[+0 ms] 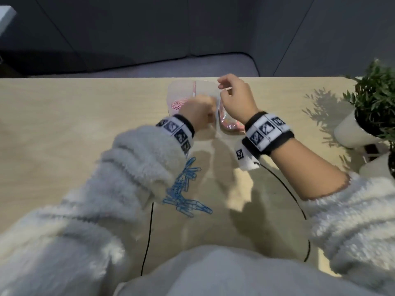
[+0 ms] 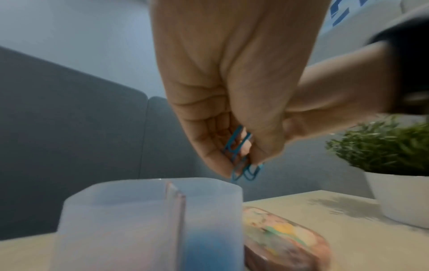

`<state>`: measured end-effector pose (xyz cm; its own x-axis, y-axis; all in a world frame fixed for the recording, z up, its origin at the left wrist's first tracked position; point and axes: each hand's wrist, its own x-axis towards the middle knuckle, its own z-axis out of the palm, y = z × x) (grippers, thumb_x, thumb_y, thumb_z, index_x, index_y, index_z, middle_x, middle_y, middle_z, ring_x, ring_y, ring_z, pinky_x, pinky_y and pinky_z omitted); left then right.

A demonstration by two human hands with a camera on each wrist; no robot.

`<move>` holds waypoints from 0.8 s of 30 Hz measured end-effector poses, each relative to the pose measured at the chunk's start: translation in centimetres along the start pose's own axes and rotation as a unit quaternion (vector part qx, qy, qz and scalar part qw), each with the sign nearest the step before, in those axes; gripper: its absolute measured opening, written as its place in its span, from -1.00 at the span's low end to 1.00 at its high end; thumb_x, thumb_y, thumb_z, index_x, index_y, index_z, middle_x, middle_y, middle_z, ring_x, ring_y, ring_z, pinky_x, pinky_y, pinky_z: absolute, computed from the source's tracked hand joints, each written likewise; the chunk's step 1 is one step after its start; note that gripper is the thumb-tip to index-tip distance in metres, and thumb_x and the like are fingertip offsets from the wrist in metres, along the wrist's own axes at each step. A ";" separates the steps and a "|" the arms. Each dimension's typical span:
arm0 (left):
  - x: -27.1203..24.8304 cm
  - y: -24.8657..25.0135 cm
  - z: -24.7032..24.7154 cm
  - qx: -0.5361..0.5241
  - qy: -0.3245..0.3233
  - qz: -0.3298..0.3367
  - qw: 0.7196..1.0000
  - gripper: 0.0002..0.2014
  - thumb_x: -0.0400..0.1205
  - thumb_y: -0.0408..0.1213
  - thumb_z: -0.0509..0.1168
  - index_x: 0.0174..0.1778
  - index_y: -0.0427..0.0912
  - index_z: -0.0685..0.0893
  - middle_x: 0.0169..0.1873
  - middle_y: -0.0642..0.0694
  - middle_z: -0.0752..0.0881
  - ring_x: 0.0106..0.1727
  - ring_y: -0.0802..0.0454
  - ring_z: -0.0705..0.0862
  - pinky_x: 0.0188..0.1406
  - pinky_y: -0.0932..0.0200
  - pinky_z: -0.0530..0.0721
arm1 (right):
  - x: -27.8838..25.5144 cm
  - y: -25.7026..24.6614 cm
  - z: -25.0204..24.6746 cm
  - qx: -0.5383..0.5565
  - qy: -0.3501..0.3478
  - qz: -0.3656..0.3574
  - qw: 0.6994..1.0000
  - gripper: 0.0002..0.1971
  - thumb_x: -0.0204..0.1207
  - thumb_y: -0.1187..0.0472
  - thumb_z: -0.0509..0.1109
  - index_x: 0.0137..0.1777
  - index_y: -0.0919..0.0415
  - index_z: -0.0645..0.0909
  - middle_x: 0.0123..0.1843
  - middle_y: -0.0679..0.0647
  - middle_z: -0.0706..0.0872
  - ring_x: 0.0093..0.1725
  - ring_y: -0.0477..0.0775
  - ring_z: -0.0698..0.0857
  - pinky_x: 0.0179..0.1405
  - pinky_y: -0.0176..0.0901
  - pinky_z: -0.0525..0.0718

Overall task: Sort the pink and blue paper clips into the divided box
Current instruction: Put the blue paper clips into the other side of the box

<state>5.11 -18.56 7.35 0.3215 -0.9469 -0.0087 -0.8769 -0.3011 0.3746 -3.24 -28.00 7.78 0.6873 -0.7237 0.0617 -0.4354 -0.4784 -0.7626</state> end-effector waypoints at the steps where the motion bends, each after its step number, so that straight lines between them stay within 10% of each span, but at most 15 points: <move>1: 1.4 -0.1 -0.4 0.002 0.019 -0.009 1.000 -0.73 0.52 -0.30 0.08 -0.13 -0.33 0.66 -0.15 -0.30 0.74 -0.10 -0.26 0.69 -0.04 -0.03 0.67 | -1.3 0.5 -0.4 0.003 0.029 -0.026 0.999 -0.66 0.43 0.35 0.12 0.11 0.20 0.62 0.03 0.14 0.75 0.09 0.14 0.69 0.24 0.13 0.61; 9: 5.9 -1.5 1.0 0.048 -0.066 -0.083 0.993 -0.71 0.58 -0.32 0.27 0.16 -0.39 0.63 0.14 -0.34 0.68 0.18 -0.27 0.63 0.14 -0.01 0.57 | -10.4 5.5 -1.4 -0.054 -0.087 -0.055 0.993 -0.74 0.47 0.35 0.20 0.01 0.16 0.68 -0.10 0.07 0.78 -0.12 0.16 0.73 -0.03 0.07 0.69; 13: 3.6 -2.4 0.5 -0.048 0.023 -0.097 0.994 -0.69 0.59 -0.26 0.26 0.24 -0.24 0.60 0.22 -0.23 0.67 0.27 -0.19 0.60 0.26 0.07 0.49 | -11.2 7.1 0.3 -0.069 -0.131 -0.010 0.989 -0.74 0.47 0.40 0.21 0.01 0.24 0.70 -0.07 0.13 0.81 -0.03 0.19 0.74 -0.02 -0.13 0.61; 16: -0.9 -3.3 0.3 -0.068 0.108 -0.059 0.990 -0.84 0.60 -0.27 0.22 -0.05 -0.22 0.68 -0.08 -0.19 0.75 -0.04 -0.15 0.69 0.01 0.09 0.56 | -11.0 7.5 2.0 -0.093 -0.188 0.007 0.978 -0.75 0.49 0.40 0.22 0.06 0.28 0.69 0.04 0.16 0.79 0.07 0.18 0.71 0.01 -0.23 0.52; 20: -8.3 -6.3 2.3 -0.017 0.017 -0.110 0.994 -0.85 0.61 -0.22 0.23 -0.05 -0.19 0.65 -0.06 -0.16 0.70 -0.03 -0.15 0.65 -0.11 0.02 0.61 | -10.0 6.7 3.9 -0.141 -0.241 -0.015 0.960 -0.71 0.55 0.30 0.21 0.22 0.30 0.61 0.20 0.22 0.70 0.23 0.20 0.62 0.23 -0.05 0.54; 24: -13.4 -9.5 4.6 0.014 -0.060 -0.194 0.979 -0.69 0.56 -0.23 0.31 0.17 -0.30 0.59 0.27 -0.31 0.49 0.28 -0.29 0.46 0.21 -0.19 0.55 | -8.7 4.6 6.6 -0.212 -0.282 -0.052 0.934 -0.68 0.63 0.24 0.12 0.32 0.26 0.53 0.28 0.23 0.61 0.31 0.23 0.53 0.22 0.11 0.58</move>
<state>7.46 -3.52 -0.36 0.5888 -0.7669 -0.2553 -0.7076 -0.6417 0.2957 -7.36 -20.60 -0.52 0.8840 -0.3416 -0.3192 -0.4575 -0.7729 -0.4397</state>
